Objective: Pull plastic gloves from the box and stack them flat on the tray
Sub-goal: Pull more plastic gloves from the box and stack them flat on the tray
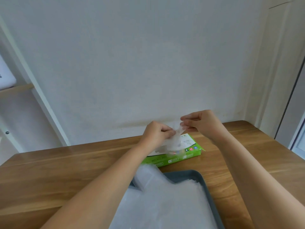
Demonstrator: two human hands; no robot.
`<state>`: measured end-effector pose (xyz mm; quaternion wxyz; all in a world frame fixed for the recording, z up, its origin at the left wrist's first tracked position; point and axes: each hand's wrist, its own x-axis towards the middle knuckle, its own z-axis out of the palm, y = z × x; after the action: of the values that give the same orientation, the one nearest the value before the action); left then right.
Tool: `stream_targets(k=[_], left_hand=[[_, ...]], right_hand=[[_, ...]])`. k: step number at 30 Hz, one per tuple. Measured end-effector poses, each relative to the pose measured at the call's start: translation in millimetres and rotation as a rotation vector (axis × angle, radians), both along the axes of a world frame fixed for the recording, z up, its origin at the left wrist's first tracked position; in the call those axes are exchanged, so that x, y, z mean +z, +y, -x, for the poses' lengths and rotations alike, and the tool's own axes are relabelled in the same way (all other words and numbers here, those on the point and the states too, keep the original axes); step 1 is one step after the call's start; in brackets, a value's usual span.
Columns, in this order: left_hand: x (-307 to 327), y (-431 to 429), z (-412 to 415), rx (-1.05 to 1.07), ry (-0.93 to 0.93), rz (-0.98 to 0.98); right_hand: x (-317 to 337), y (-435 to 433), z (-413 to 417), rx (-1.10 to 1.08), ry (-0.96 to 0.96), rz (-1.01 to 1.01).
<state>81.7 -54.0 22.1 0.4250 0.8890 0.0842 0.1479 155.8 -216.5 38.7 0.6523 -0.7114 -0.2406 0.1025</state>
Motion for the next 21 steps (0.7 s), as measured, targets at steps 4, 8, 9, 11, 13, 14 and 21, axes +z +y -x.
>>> stream_targets(k=[4,8,9,11,13,14,21], left_hand=[[-6.0,9.6,6.7,0.025,-0.032,0.105],[-18.7,14.1,15.1,-0.079,0.111,-0.060],[-21.0,13.6,16.1,-0.082,0.121,-0.090],[-22.7,12.5,16.7,-0.065,0.127,-0.086],[-22.3,11.9,17.0,-0.047,0.149,-0.070],[-23.2,12.2,16.6,-0.050,0.169,-0.079],[-26.8,1.0,17.3,-0.143,0.295,-0.239]], right_hand=[[-10.1,0.0,-10.3,-0.119,0.049,-0.014],[-19.5,1.2,-16.1,-0.202,0.174,-0.066],[-21.1,2.7,-16.6,-0.171,0.190,-0.015],[-21.7,5.0,-13.3,-0.081,0.191,0.218],[-21.6,7.6,-8.2,-0.024,0.127,0.458],[-21.7,8.8,-6.7,-0.021,0.091,0.521],[-16.8,15.6,-4.9,-0.236,-0.056,0.321]])
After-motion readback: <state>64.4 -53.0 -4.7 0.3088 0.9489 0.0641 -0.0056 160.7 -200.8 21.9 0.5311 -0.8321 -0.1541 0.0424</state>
